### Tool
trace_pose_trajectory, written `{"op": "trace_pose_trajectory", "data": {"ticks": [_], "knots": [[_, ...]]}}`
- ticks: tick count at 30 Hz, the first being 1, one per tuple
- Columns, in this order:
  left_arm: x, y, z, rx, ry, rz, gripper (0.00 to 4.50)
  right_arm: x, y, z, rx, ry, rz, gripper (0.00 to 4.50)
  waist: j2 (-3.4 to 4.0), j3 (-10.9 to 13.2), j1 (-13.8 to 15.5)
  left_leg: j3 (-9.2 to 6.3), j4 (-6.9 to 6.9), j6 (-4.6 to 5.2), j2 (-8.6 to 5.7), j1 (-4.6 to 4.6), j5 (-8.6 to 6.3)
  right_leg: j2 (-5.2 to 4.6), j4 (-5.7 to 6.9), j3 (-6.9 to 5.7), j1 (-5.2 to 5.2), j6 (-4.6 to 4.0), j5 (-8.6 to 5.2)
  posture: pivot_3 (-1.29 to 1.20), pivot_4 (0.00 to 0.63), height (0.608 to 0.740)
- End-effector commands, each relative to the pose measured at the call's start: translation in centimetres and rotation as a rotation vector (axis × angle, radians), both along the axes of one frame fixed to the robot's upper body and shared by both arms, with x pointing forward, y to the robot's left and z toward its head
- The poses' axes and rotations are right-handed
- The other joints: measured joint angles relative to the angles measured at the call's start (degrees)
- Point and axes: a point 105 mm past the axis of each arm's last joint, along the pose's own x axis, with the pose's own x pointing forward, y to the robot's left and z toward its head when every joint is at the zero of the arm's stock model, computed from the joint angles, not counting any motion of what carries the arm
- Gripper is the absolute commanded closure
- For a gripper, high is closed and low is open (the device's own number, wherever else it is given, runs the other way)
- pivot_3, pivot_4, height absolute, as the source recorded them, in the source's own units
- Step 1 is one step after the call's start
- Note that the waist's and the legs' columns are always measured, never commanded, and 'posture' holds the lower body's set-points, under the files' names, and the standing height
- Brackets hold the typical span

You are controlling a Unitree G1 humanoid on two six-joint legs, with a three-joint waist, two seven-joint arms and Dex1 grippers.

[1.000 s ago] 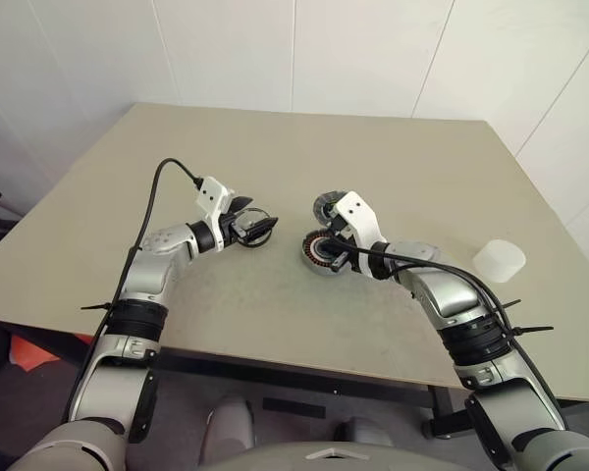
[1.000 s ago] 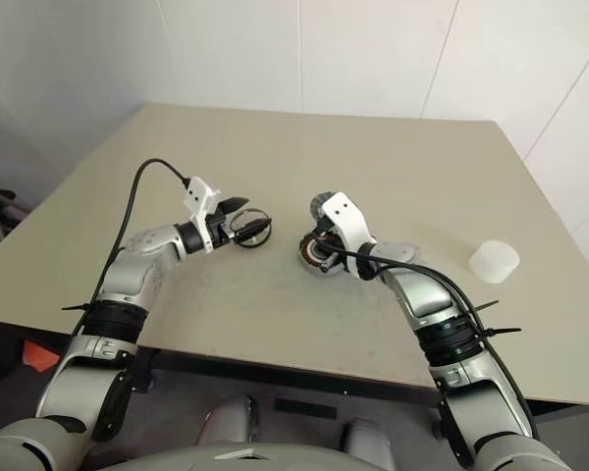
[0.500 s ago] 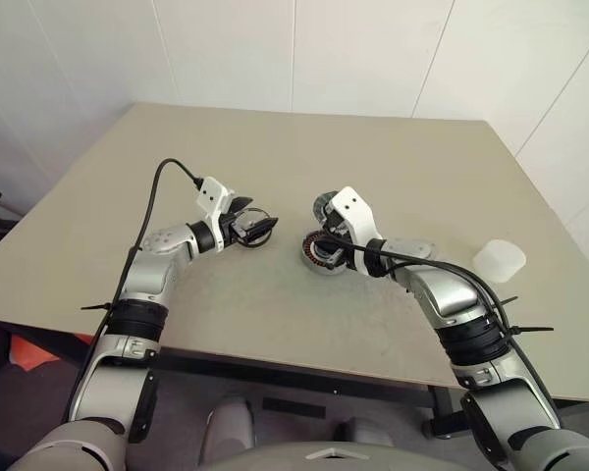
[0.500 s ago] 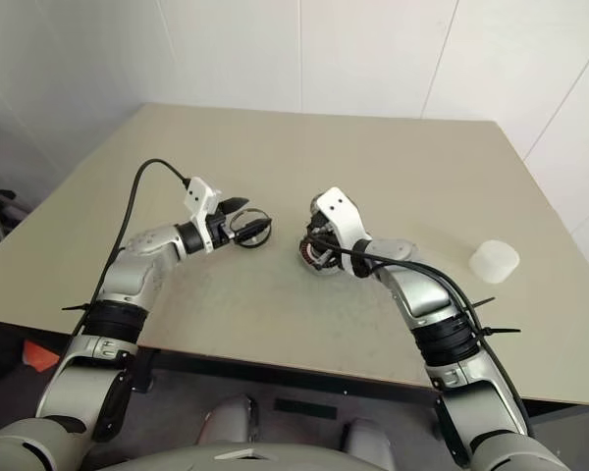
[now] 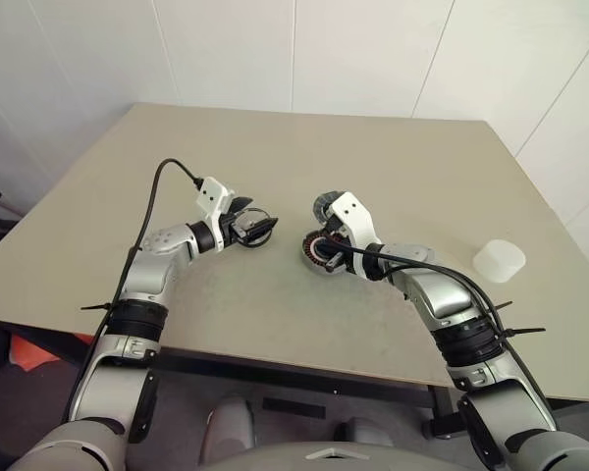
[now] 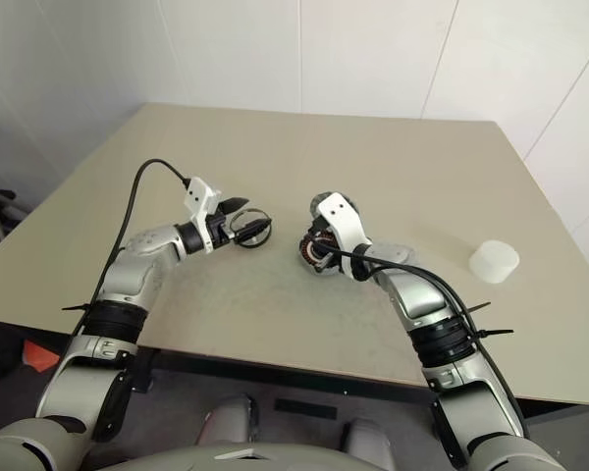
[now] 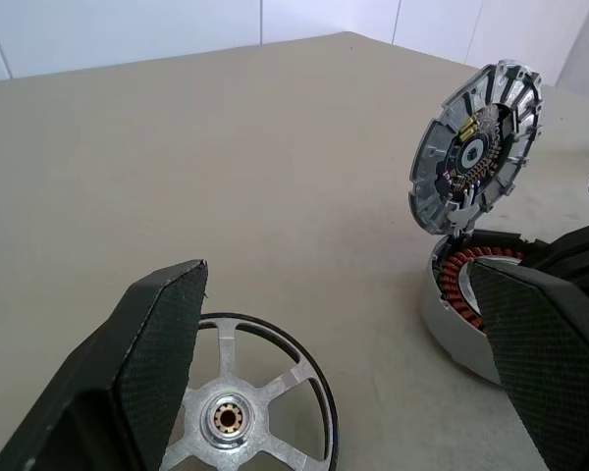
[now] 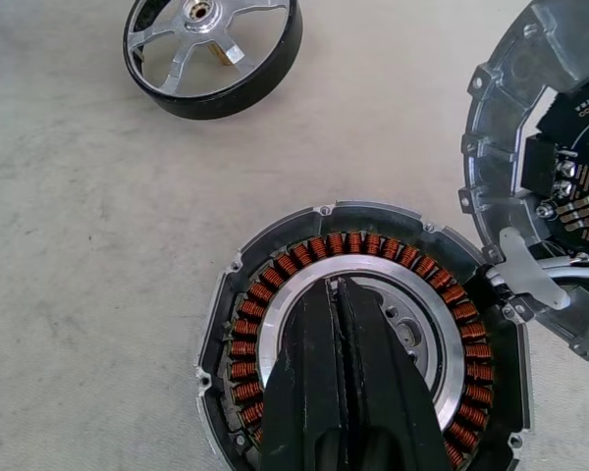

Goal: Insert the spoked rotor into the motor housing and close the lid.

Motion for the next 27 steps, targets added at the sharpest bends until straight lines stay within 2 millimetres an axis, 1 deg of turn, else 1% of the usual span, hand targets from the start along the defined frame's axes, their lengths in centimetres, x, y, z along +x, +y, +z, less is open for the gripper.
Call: {"op": "trace_pose_trajectory", "data": {"ticks": [1,5,12,21,27], "knots": [[0.2,0.0,1.2,0.006,-0.053,-0.004,0.0,0.5,-1.0,0.4,-0.026,-0.023,-0.029,4.46,0.0,0.0,0.01,0.0,0.0,0.0,0.0,0.0,0.0,0.0,0.0,0.0,0.0,0.0,0.0,0.0,0.0,0.74],[0.2,0.0,1.0,0.012,-0.05,-0.003,0.0,0.5,-1.6,0.6,-0.03,-0.028,-0.041,4.46,0.0,0.0,0.03,0.0,0.0,0.0,-0.01,0.0,0.0,0.0,0.0,0.0,0.01,0.0,0.0,0.0,0.0,0.74],[0.3,0.1,1.0,0.014,-0.05,0.002,0.0,0.3,-1.9,0.6,-0.034,-0.025,-0.049,4.46,0.0,0.0,0.01,0.0,0.01,0.0,0.0,0.0,0.0,0.0,0.0,0.0,0.0,0.0,0.0,0.0,0.0,0.74],[0.6,0.6,1.1,0.017,-0.052,0.018,0.0,0.3,-2.0,0.9,-0.032,-0.032,-0.054,4.46,0.0,0.0,0.02,0.0,0.01,0.0,0.0,0.0,0.0,0.0,0.0,0.0,0.01,0.0,0.0,0.0,0.0,0.74],[1.1,1.4,1.4,0.022,-0.061,0.045,0.0,-0.2,-1.4,0.4,-0.029,-0.018,-0.039,4.46,0.0,0.0,0.02,-0.01,0.01,0.01,0.0,0.01,0.0,0.0,0.0,0.0,0.01,0.0,0.0,0.0,0.0,0.74]]}}
